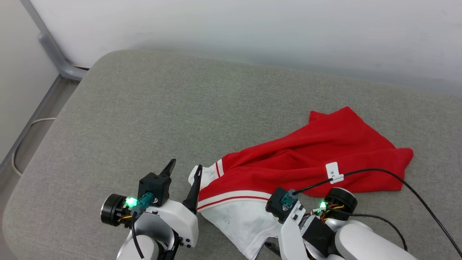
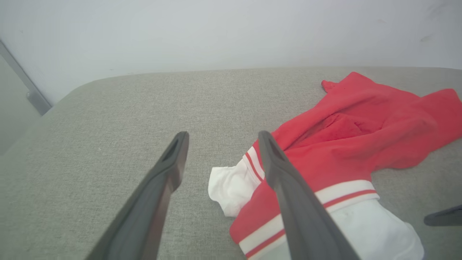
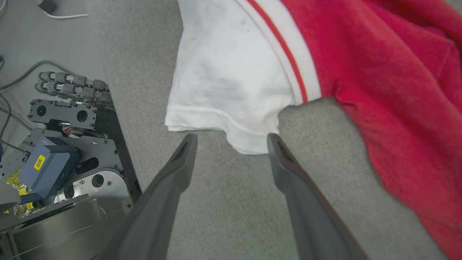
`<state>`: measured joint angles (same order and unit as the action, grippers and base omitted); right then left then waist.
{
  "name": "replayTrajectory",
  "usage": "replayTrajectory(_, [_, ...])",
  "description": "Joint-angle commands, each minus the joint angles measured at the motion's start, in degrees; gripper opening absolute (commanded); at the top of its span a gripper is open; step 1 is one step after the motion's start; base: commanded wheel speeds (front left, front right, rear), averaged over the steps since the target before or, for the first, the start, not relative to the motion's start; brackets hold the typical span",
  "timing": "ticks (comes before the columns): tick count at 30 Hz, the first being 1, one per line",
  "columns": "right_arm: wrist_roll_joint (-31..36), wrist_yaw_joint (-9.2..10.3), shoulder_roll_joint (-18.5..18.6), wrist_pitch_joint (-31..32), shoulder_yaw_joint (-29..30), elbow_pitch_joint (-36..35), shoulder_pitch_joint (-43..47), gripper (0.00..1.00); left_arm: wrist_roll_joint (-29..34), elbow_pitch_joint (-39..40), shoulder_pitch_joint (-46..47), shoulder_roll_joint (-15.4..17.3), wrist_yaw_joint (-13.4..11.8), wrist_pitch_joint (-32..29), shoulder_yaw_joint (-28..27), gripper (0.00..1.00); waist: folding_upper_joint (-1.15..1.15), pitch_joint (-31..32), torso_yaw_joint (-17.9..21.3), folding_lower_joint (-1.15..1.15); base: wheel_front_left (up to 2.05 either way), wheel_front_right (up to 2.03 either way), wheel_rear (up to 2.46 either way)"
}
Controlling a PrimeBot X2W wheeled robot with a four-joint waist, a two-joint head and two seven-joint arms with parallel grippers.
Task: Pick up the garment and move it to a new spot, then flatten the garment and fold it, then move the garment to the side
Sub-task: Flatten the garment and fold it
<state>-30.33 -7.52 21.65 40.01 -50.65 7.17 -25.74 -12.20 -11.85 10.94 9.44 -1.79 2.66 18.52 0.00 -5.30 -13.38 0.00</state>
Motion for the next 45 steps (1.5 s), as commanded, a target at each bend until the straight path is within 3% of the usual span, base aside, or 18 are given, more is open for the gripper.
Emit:
replayTrajectory(1, [-0.3,0.06,-0.2,0.5,-0.7,0.6,-1.2,1.00,0.0,0.0,0.4,-0.1,-0.3,0.2,0.1,1.00,0.00,-0.3,-0.7,0.00,0.00,0.00,0.00])
replayTrajectory(8, [0.3,0.06,-0.6,1.7,-5.1,5.6,-4.2,1.00,-0.2,0.1,0.8,-0.3,-0.6,0.6,0.5,1.00,0.00,-1.4,-2.5,0.00,0.00,0.00,0.00])
replayTrajectory(18, [-0.7,0.06,-1.8,-2.1,-8.5,12.5,-6.0,1.00,-0.6,0.2,1.2,-0.6,-1.2,0.9,1.0,1.00,0.00,-3.4,-3.5,0.00,0.00,0.00,0.00])
replayTrajectory(19, [-0.9,0.06,-1.8,-2.2,-9.1,13.1,-6.2,0.48,-0.6,0.2,1.2,-0.6,-1.2,1.0,1.1,1.00,0.00,-3.6,-3.5,0.00,0.00,0.00,0.00])
replayTrajectory(20, [-1.0,0.05,-1.6,-2.4,-9.7,13.7,-6.3,0.08,-0.6,0.1,1.3,-0.6,-1.3,1.1,1.1,1.00,0.00,-3.7,-3.6,0.00,0.00,0.00,0.00])
replayTrajectory(21, [-1.1,0.05,-1.4,-2.4,-10.5,14.1,-6.4,0.00,-0.6,0.0,1.3,-0.6,-1.4,1.1,1.2,1.00,0.00,-3.9,-3.7,0.00,0.00,0.00,0.00])
replayTrajectory(27, [-3.3,0.03,0.6,-3.1,-13.8,14.3,-7.6,0.00,-1.0,-0.5,1.5,-0.4,-1.9,1.5,0.9,1.00,0.00,-3.6,-3.2,0.00,0.00,0.00,0.00])
replayTrajectory(34, [-6.5,0.07,5.4,-4.5,-15.0,9.1,-8.9,0.00,-1.7,-1.6,0.2,0.4,-2.0,1.2,0.5,1.00,0.00,-0.3,-0.3,0.00,0.00,0.00,0.00])
replayTrajectory(40, [-8.7,0.07,13.4,-4.4,-12.5,3.3,-6.1,0.00,-2.5,-1.9,-1.0,1.4,-2.1,0.9,0.2,1.00,0.00,2.4,2.8,0.00,0.00,0.00,0.00])
replayTrajectory(45, [-9.9,0.07,21.2,-3.7,-6.6,0.9,-1.6,0.00,-3.1,-1.7,-2.2,1.9,-2.1,0.7,0.2,1.00,0.00,3.2,5.1,0.00,0.00,0.00,0.00])
